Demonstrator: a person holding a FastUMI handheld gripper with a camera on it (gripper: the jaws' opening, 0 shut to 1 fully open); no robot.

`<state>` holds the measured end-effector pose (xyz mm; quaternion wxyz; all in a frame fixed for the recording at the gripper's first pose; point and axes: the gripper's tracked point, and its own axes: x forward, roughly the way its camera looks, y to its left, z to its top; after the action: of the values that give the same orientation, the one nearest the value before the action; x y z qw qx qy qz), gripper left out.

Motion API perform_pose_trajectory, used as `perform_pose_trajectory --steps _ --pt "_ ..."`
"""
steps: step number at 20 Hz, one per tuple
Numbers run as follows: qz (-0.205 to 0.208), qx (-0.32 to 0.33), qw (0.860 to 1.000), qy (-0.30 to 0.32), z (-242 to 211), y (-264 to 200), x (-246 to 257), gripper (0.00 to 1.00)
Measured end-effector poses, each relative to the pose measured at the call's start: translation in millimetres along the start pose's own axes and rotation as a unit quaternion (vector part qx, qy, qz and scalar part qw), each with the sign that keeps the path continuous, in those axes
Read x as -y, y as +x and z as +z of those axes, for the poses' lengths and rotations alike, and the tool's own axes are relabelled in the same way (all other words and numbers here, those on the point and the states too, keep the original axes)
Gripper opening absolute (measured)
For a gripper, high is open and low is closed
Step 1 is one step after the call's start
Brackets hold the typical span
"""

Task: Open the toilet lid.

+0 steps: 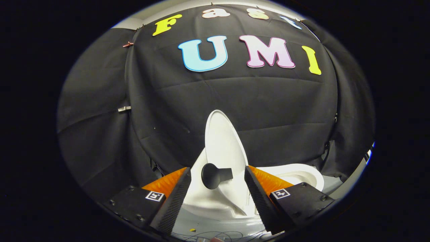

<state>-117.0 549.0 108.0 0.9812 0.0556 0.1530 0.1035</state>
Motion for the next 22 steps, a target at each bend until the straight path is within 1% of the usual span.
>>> perform_pose_trajectory --steps 5,10,12,14,22 --pt "0.017 0.027 0.999 -0.005 30.2 -10.5 32.7 0.99" --pt "0.006 0.058 0.998 -0.013 52.6 -10.3 107.2 0.99" --pt "-0.006 0.066 0.997 -0.026 56.9 -7.5 145.2 0.99" --pt "-0.023 0.070 0.996 -0.039 55.9 -6.4 184.8 0.99" --pt "-0.047 0.081 0.995 -0.043 41.6 11.1 306.3 0.99"
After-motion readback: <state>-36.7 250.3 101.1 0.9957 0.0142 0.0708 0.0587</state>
